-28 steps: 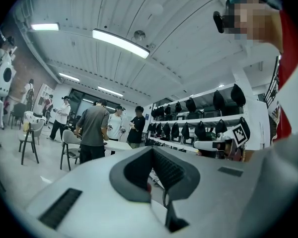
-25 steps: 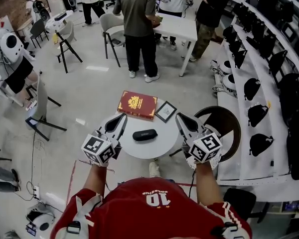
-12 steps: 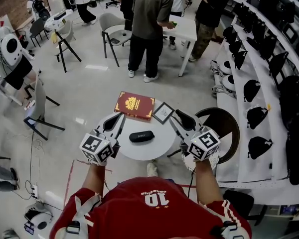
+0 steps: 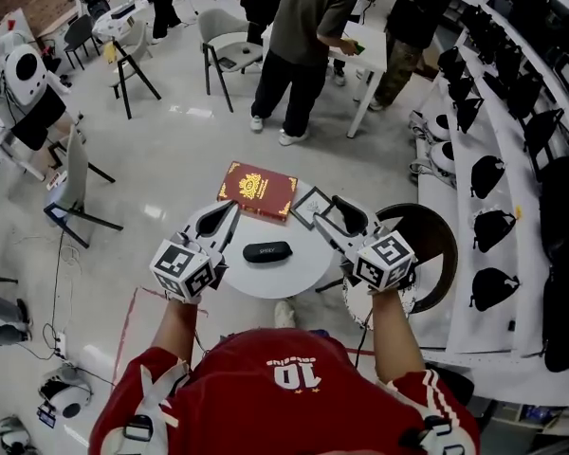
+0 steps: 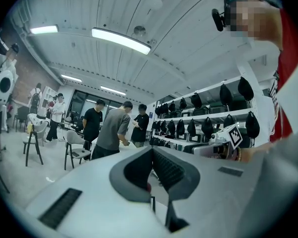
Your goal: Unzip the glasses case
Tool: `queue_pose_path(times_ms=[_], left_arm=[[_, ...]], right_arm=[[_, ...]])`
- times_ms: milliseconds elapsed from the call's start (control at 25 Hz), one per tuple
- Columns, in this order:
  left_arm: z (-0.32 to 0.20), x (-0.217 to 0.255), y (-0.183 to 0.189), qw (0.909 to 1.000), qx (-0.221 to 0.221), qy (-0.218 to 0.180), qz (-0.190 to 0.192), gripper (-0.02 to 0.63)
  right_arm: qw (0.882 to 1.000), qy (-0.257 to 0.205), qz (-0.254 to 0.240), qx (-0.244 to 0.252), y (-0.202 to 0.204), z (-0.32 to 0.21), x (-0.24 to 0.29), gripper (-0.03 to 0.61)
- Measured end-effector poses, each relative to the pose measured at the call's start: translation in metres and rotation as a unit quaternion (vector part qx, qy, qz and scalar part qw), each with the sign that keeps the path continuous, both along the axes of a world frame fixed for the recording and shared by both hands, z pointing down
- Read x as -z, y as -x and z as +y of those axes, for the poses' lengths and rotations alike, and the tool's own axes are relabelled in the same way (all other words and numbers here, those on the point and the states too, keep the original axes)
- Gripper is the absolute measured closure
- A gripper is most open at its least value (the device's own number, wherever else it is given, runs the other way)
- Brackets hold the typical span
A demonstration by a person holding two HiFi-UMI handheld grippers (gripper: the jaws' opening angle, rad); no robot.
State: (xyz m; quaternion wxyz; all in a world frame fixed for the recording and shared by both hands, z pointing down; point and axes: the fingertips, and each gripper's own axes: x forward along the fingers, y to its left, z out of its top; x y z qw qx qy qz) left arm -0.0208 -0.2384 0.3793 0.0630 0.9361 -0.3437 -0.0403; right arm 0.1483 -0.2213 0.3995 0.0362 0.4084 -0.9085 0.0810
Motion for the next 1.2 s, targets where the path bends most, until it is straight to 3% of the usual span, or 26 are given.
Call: queue_pose_path(times_ms=[360,760,1000,1200], left_arm=[[-0.007,-0.005,-0.002,0.9997,0.025,-0.001,-0.004,0.606],[-0.009,-0.026,-0.007,0.9983,0.055,0.008,-0.017,0.606],[-0.005,-0.037,-0.004,0.9964,0.077,0.026,-0.02,0.606],[0.003,-0.048,0.003,0.994,0.096,0.041,-0.032,0.606]], right_arm=[[0.998,0.033,0.025,0.045,0.0,-0.024,-0.041,0.344],[0.987,0.106,0.068,0.105,0.007,-0.048,-0.132,0.344],[0.968,0.149,0.107,0.169,0.034,-0.049,-0.188,0.344],[0.94,0.192,0.156,0.233,0.059,-0.039,-0.245,0.339]])
